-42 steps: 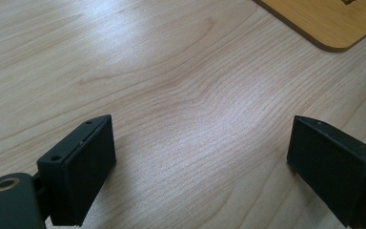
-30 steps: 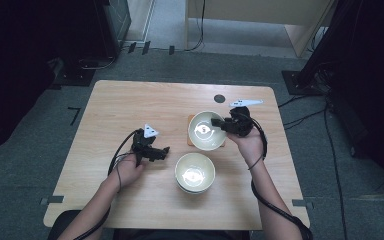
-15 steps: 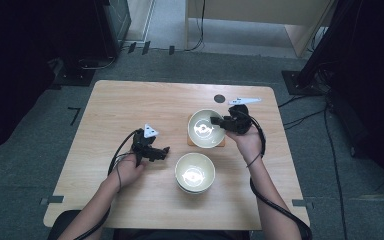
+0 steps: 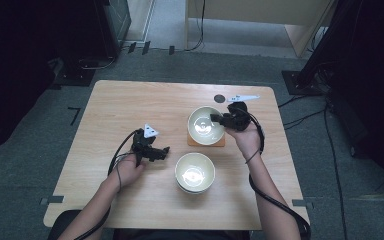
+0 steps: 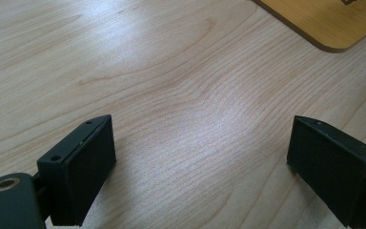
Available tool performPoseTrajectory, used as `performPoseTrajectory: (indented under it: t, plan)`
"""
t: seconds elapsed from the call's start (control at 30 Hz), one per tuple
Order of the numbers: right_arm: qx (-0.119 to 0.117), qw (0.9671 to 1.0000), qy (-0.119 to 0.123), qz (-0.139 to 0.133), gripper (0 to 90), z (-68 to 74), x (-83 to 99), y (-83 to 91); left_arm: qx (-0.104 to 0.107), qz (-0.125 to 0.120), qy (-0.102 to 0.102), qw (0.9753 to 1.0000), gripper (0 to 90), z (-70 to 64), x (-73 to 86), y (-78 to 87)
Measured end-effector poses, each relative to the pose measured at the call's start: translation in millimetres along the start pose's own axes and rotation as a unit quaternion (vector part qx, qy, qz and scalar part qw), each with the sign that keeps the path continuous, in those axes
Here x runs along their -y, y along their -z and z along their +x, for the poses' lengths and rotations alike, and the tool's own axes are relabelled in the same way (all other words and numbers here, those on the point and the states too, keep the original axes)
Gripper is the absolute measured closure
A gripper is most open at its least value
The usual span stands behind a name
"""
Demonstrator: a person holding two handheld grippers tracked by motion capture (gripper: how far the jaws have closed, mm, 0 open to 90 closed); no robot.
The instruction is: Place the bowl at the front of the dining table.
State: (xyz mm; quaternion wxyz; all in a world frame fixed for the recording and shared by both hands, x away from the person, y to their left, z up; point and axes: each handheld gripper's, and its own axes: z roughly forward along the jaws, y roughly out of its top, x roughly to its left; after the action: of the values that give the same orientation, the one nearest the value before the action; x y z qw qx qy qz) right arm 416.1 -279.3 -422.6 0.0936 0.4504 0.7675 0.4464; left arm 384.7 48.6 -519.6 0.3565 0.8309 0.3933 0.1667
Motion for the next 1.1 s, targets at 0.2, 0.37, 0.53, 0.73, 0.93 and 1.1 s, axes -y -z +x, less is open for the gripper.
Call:
performPoseTrajectory:
  t: [0.2,0.37,0.53,0.73,0.93,1.1]
  plan:
    - [-0.001,1.0,-0.004,-0.002,81.4,-2.9,-0.6,-4.1,0.0,0.0,-0.001,1.0,8.8,0.1,0.0,0.1]
    - [0.001,1.0,-0.003,0.002,81.4,-3.1,0.0,-6.6,0.0,0.0,0.0,1.0,8.8,0.0,0.0,0.0]
    - [0.0,1.0,-0.007,0.005,81.4,-4.6,2.5,-9.2,0.0,0.0,0.0,1.0,8.8,0.0,0.0,0.1]
    - [0.003,0.9999,-0.01,0.014,81.4,-6.6,6.0,-13.2,0.0,0.0,0.0,1.0,8.8,0.0,0.0,0.0]
    - [0.008,0.9998,-0.006,0.019,81.4,-7.2,11.3,-18.7,0.0,0.0,0.001,1.0,8.8,-0.2,-0.1,-0.2]
    - [0.011,0.9997,-0.012,0.02,81.4,-10.6,13.6,-20.3,0.0,0.0,0.001,1.0,8.8,-0.2,-0.1,-0.3]
